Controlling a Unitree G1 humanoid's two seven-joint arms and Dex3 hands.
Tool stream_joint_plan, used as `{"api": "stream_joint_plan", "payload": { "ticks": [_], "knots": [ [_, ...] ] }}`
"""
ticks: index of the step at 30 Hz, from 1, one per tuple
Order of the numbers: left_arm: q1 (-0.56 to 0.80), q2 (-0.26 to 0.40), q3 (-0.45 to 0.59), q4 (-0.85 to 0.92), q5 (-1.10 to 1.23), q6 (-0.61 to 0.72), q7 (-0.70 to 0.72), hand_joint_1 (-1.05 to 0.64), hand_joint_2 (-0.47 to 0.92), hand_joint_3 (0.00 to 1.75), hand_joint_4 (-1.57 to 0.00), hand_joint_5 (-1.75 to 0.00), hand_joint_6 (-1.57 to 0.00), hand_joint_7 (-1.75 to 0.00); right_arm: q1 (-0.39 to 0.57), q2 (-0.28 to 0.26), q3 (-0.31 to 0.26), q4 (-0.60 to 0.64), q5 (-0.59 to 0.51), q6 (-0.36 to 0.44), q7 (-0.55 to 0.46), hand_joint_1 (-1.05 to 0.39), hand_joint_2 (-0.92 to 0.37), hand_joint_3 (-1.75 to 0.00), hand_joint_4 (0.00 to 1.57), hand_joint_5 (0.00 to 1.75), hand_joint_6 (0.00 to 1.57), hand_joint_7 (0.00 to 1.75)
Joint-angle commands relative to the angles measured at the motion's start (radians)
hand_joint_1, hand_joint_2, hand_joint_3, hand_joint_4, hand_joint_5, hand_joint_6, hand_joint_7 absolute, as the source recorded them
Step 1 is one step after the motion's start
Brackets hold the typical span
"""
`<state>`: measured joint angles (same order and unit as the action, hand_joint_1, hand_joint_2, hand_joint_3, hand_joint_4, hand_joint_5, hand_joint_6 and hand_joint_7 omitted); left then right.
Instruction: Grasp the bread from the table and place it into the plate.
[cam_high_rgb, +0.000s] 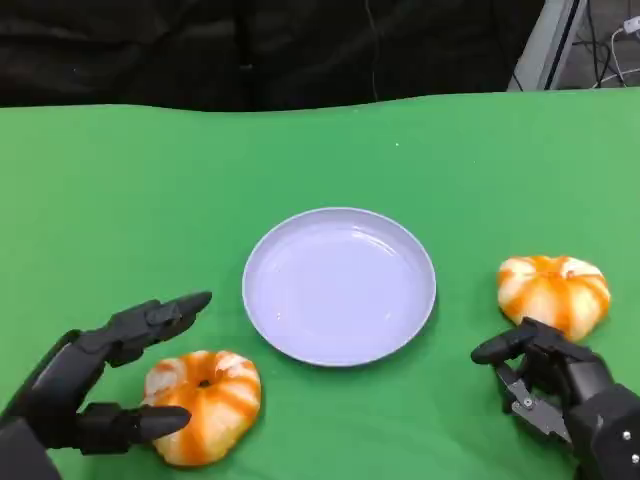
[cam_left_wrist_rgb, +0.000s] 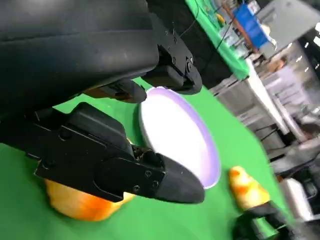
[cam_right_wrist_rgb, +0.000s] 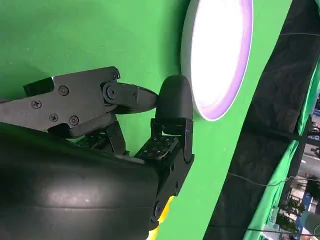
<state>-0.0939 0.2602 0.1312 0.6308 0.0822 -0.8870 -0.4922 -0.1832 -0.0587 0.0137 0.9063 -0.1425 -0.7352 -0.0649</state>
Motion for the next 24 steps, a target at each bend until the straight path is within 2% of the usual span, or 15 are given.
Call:
{"api": "stream_joint_plan", "payload": {
  "ticks": [1,6,10,16,24],
  "knots": [
    [0.026,0.05,-0.036,-0.058,0.054,0.037,0.058,-0.96,0.92,0.46,-0.5,-0.02,-0.46,0.0,0.016,-0.023,0.0,0.015,-0.011,0.031,-0.011,-0.31,-0.92,-0.4,0.65,1.74,0.78,1.08],
    [0.039,0.068,-0.064,-0.09,0.07,0.064,0.094,-0.96,0.92,0.48,-0.51,-0.01,-0.46,0.0,0.017,-0.023,0.001,0.012,-0.009,0.032,-0.01,-0.31,-0.92,-0.4,0.66,1.74,0.79,1.07],
    [0.097,0.132,-0.108,-0.248,0.185,0.181,0.094,-1.03,0.92,0.51,-0.5,0.0,-0.42,0.0,0.018,-0.025,0.003,0.014,-0.013,0.023,-0.013,-0.3,-0.92,-0.4,0.66,1.74,0.79,1.07],
    [0.136,0.199,-0.168,-0.404,0.226,0.325,0.053,-1.05,0.92,0.52,-0.49,0.0,-0.4,0.0,0.019,-0.025,0.005,0.009,-0.022,0.026,-0.023,-0.31,-0.92,-0.4,0.66,1.75,0.8,1.07],
    [0.149,0.262,-0.23,-0.503,0.267,0.463,0.019,-1.05,0.92,0.53,-0.48,0.0,-0.39,0.0,0.022,-0.023,0.004,0.0,-0.021,0.035,-0.022,-0.3,-0.92,-0.4,0.66,1.74,0.8,1.06]
  ]
}}
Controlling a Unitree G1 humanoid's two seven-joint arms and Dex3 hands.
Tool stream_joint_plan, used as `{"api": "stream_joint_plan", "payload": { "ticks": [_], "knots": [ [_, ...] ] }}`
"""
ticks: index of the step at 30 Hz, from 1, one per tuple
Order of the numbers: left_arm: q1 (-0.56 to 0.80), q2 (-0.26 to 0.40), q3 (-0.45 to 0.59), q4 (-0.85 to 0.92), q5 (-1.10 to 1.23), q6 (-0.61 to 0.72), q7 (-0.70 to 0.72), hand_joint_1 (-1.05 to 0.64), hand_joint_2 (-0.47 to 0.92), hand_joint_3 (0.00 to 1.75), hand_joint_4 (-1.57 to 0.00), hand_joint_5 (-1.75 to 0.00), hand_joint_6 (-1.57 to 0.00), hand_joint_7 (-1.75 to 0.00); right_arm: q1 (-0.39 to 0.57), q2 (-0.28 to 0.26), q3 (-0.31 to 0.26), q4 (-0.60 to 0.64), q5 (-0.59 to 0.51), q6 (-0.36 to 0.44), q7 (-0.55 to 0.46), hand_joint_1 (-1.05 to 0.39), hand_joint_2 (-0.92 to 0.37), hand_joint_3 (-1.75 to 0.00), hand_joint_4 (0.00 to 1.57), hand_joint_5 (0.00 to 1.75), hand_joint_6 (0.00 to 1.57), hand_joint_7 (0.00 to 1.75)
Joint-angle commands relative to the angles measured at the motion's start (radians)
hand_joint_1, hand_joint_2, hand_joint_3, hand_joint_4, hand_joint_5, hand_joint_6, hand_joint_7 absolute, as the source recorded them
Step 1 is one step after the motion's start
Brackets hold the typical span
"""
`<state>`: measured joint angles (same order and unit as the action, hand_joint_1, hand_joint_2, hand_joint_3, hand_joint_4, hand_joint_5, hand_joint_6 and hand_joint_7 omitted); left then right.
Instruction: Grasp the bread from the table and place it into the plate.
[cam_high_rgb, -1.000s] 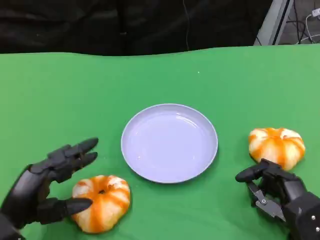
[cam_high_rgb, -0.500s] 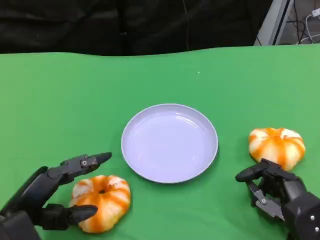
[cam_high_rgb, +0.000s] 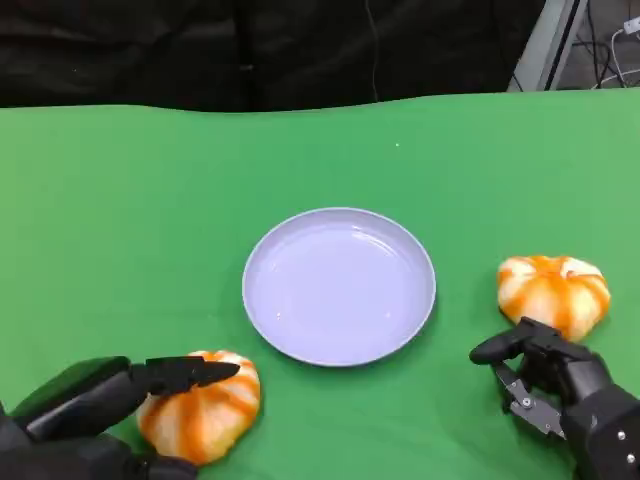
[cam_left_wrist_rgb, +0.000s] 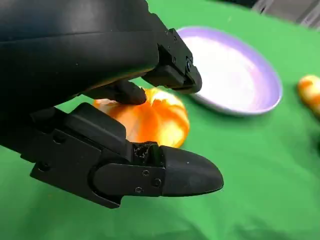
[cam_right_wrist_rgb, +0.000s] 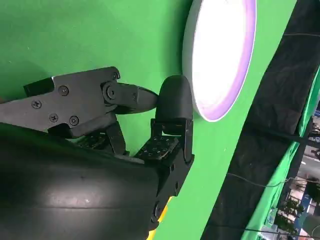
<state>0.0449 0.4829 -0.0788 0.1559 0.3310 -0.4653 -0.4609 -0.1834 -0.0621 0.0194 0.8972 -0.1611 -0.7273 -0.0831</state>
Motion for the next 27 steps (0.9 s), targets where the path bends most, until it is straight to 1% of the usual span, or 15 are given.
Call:
{"api": "stream_joint_plan", "payload": {
  "ticks": [1,6,11,15,23,27],
  "knots": [
    [0.006,0.041,-0.029,-0.026,0.03,0.047,-0.006,-1.05,0.92,0.53,-0.48,0.0,-0.39,0.0,0.023,-0.019,-0.002,0.008,-0.001,0.028,-0.003,-0.3,-0.92,-0.4,0.66,1.74,0.8,1.06],
    [-0.009,0.046,-0.062,-0.007,0.052,0.07,0.002,-1.04,0.92,0.51,-0.47,0.0,-0.4,0.0,0.026,-0.015,-0.006,0.001,0.016,0.028,0.016,-0.3,-0.92,-0.4,0.66,1.75,0.8,1.05],
    [-0.032,0.039,-0.092,0.034,0.076,0.097,0.02,-1.04,0.92,0.49,-0.48,0.0,-0.4,0.0,0.033,-0.016,-0.004,-0.014,0.011,0.036,0.013,-0.31,-0.92,-0.4,0.67,1.75,0.8,1.06],
    [-0.052,0.03,-0.113,0.086,0.089,0.09,0.061,-1.04,0.92,0.48,-0.49,-0.01,-0.4,0.0,0.033,-0.016,-0.002,-0.016,0.006,0.04,0.008,-0.31,-0.92,-0.41,0.66,1.75,0.8,1.06],
    [-0.085,0.022,-0.151,0.184,0.126,0.053,0.173,-0.99,0.92,0.44,-0.56,-0.03,-0.44,-0.01,0.035,-0.015,-0.004,-0.022,0.011,0.037,0.011,-0.3,-0.92,-0.39,0.67,1.74,0.8,1.07],
    [-0.093,0.021,-0.164,0.213,0.127,0.042,0.207,-0.97,0.92,0.42,-0.59,-0.04,-0.45,-0.02,0.036,-0.013,-0.006,-0.022,0.018,0.036,0.019,-0.3,-0.92,-0.39,0.67,1.74,0.79,1.07]
  ]
}}
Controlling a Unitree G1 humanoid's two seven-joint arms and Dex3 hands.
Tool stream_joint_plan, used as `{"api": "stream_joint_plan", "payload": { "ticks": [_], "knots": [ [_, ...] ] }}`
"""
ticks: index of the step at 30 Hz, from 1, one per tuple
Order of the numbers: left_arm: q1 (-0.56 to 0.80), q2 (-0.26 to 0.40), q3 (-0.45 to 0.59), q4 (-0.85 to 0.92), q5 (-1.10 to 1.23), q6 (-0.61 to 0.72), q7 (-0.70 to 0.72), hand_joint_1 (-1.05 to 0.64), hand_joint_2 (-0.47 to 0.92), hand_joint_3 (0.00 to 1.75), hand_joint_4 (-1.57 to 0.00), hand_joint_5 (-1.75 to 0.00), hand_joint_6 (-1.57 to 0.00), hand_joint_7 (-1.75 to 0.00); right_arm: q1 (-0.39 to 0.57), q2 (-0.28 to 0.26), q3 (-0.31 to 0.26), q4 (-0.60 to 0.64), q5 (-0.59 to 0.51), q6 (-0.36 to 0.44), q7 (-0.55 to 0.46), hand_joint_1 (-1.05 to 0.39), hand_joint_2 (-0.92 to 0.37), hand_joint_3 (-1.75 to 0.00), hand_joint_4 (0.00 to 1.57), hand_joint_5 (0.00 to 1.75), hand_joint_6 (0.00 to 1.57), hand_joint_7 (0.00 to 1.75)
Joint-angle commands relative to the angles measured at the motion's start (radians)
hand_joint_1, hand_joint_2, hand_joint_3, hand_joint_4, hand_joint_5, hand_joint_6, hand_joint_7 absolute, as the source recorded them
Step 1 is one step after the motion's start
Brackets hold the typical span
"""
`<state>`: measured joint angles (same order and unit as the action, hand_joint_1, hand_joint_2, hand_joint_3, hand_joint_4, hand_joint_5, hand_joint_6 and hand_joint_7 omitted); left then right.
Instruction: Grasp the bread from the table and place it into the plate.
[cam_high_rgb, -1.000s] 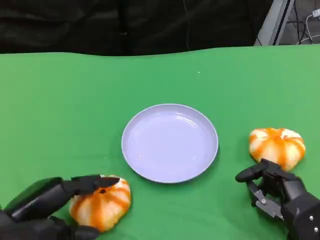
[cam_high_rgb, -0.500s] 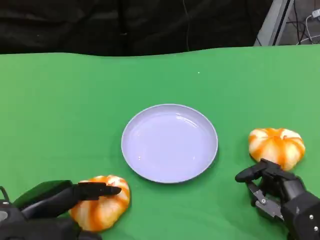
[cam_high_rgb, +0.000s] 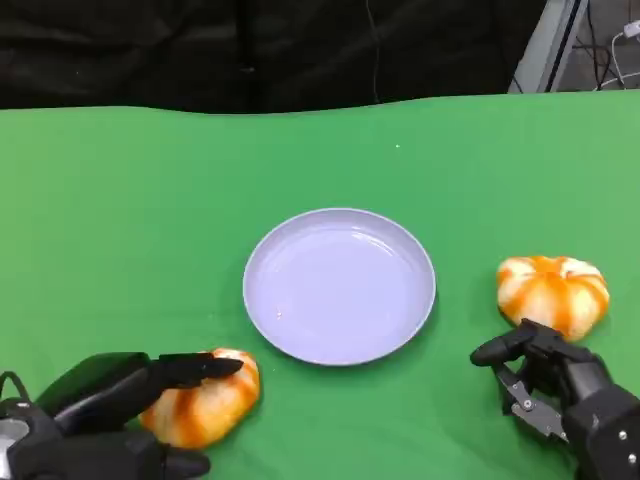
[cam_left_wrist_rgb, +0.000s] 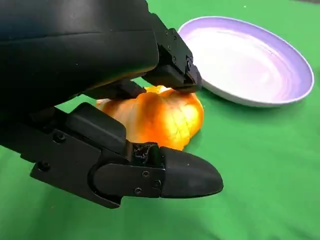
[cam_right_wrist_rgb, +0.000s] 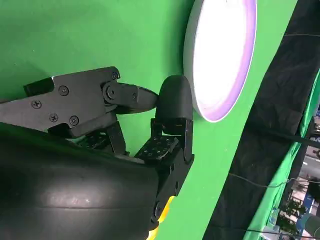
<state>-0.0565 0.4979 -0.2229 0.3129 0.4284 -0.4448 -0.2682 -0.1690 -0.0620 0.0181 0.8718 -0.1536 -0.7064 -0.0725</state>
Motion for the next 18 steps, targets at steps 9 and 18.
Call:
{"api": "stream_joint_plan", "payload": {
  "ticks": [9,18],
  "knots": [
    [0.005,0.008,-0.03,0.069,0.007,0.027,0.022,-0.16,0.91,0.04,-0.62,0.0,-0.5,-0.01,0.028,-0.011,-0.006,-0.011,0.017,0.026,0.016,-0.29,-0.92,-0.4,0.67,1.75,0.79,1.09],
    [0.02,0.016,-0.026,0.036,-0.004,0.044,0.009,-0.02,0.92,0.04,-0.64,-0.01,-0.52,-0.01,0.027,-0.012,-0.004,-0.012,0.013,0.026,0.011,-0.3,-0.92,-0.39,0.68,1.75,0.78,1.11]
  ]
}}
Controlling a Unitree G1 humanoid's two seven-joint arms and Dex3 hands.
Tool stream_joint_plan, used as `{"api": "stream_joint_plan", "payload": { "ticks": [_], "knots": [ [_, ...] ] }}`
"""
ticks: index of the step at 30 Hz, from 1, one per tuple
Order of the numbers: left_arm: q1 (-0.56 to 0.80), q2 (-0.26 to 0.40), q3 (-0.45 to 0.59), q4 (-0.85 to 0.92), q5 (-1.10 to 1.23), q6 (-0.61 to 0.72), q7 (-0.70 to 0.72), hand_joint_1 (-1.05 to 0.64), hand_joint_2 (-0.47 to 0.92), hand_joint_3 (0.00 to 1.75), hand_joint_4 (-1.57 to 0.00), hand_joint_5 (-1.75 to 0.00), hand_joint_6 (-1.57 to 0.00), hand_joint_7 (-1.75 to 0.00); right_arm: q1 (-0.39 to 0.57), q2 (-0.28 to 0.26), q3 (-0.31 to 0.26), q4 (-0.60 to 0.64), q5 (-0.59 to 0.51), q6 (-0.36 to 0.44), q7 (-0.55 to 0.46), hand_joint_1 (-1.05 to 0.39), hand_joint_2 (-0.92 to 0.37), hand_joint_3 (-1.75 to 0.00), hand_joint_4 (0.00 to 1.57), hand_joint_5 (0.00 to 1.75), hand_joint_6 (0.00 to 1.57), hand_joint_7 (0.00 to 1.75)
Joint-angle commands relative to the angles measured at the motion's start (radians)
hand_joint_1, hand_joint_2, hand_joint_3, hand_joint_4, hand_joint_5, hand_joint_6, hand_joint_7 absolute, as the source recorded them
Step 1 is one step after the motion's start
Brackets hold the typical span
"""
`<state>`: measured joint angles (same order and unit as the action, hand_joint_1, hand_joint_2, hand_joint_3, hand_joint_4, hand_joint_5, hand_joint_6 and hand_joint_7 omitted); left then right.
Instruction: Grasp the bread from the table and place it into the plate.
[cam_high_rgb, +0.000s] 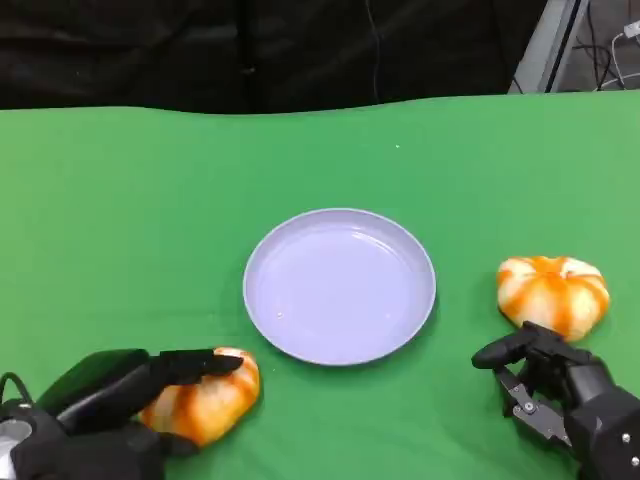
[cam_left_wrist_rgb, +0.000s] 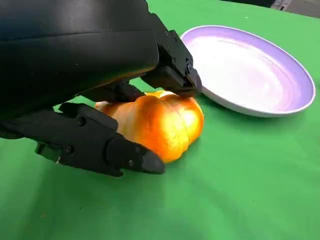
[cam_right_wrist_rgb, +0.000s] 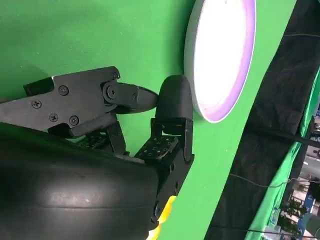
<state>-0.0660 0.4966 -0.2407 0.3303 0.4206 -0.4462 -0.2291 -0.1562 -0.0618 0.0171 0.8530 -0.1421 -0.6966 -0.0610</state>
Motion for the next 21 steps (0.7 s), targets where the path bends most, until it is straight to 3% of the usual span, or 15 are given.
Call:
{"api": "stream_joint_plan", "payload": {
  "ticks": [1,9,14,15,16,18,20,21],
  "knots": [
    [0.032,0.018,-0.007,0.012,0.001,0.05,-0.032,-0.02,0.92,0.04,-0.64,-0.01,-0.53,-0.01,0.015,-0.012,-0.003,0.007,0.004,0.016,0.002,-0.3,-0.92,-0.39,0.68,1.75,0.78,1.11],
    [0.039,0.019,-0.011,-0.002,0.014,0.064,-0.014,0.04,0.92,0.03,-0.67,-0.01,-0.6,-0.03,0.015,-0.013,-0.002,0.005,0.002,0.014,0.001,-0.29,-0.92,-0.4,0.68,1.75,0.78,1.11],
    [0.032,0.003,-0.025,0.017,0.109,0.071,0.105,0.04,0.92,0.09,-0.76,-0.05,-0.69,-0.05,0.014,-0.013,-0.002,0.004,0.002,0.019,0.001,-0.3,-0.92,-0.4,0.69,1.75,0.78,1.11],
    [0.028,-0.012,-0.03,0.03,0.141,0.079,0.158,0.02,0.91,0.05,-1.07,-0.07,-0.97,-0.08,0.013,-0.013,-0.003,0.006,0.006,0.018,0.003,-0.3,-0.92,-0.4,0.69,1.75,0.78,1.12],
    [0.025,-0.03,-0.033,0.044,0.168,0.085,0.216,0.01,0.91,0.03,-1.21,-0.06,-1.09,-0.06,0.012,-0.012,-0.004,0.007,0.008,0.017,0.004,-0.3,-0.92,-0.4,0.69,1.75,0.78,1.12],
    [0.02,-0.052,-0.036,0.072,0.197,0.08,0.299,-0.04,0.92,0.15,-1.44,-0.1,-1.32,-0.1,0.011,-0.012,-0.003,0.007,0.005,0.019,-0.001,-0.3,-0.92,-0.4,0.68,1.75,0.77,1.12],
    [0.016,-0.065,-0.036,0.095,0.206,0.072,0.349,-0.05,0.92,0.19,-1.5,-0.12,-1.38,-0.1,0.01,-0.012,-0.002,0.007,0.0,0.019,-0.004,-0.31,-0.92,-0.39,0.68,1.75,0.77,1.12],
    [0.013,-0.07,-0.036,0.105,0.207,0.069,0.369,-0.08,0.88,0.3,-1.34,-0.55,-1.41,-0.17,0.01,-0.013,0.0,0.007,-0.002,0.017,-0.006,-0.31,-0.92,-0.39,0.68,1.75,0.77,1.12]
  ]
}}
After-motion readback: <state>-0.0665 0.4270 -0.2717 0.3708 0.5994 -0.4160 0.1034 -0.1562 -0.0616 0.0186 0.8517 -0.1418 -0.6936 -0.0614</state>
